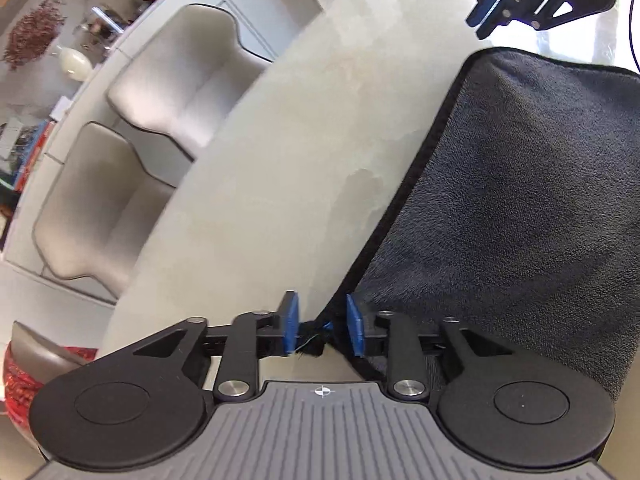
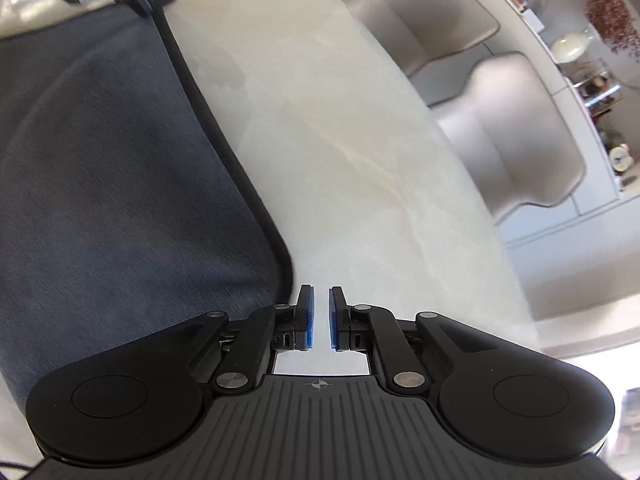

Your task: Fold towel

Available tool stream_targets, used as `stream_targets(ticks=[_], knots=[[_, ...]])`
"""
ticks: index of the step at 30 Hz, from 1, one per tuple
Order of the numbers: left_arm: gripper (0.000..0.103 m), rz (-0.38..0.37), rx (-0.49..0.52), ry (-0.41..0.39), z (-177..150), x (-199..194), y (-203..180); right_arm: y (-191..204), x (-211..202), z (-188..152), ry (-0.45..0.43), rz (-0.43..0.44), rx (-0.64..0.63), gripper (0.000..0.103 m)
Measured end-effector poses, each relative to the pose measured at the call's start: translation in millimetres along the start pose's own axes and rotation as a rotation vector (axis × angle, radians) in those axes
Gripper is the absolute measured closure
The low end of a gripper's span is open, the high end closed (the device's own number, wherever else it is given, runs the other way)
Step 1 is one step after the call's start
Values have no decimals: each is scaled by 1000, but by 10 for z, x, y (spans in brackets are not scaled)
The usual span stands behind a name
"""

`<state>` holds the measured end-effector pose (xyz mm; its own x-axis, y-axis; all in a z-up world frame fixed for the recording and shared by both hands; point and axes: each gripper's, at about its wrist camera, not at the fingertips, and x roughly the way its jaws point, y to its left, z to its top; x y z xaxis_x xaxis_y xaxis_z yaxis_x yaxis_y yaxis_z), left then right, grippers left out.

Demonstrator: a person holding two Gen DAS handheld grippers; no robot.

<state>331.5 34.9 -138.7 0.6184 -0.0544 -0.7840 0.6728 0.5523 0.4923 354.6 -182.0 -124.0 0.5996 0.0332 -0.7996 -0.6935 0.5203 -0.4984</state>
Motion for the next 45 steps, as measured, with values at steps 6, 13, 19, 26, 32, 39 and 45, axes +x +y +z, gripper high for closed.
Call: stream_targets(ticks=[6, 13, 19, 26, 32, 39, 45], knots=[[69, -58, -127, -10, -55, -227, -97, 137, -283, -17, -78, 57, 54, 95], [69, -225, -232, -42, -34, -347, -368, 325, -460, 93, -148, 207, 117, 94], [68, -273, -254, 1, -108, -260, -437, 369, -429, -35, -77, 244, 218, 89], [67, -258, -358, 50, -193, -303, -398, 187, -455, -266, -43, 168, 288, 63], [46, -191, -535, 65, -150, -488, -442, 314, -835, -280, -135, 148, 390, 63], [42, -121, -744, 69, -95, -574, -639, 637, -973, -214, -204, 227, 596, 62], [37, -118, -786, 110, -214, -505, -719, 719, -824, -396, -131, 271, 721, 62]])
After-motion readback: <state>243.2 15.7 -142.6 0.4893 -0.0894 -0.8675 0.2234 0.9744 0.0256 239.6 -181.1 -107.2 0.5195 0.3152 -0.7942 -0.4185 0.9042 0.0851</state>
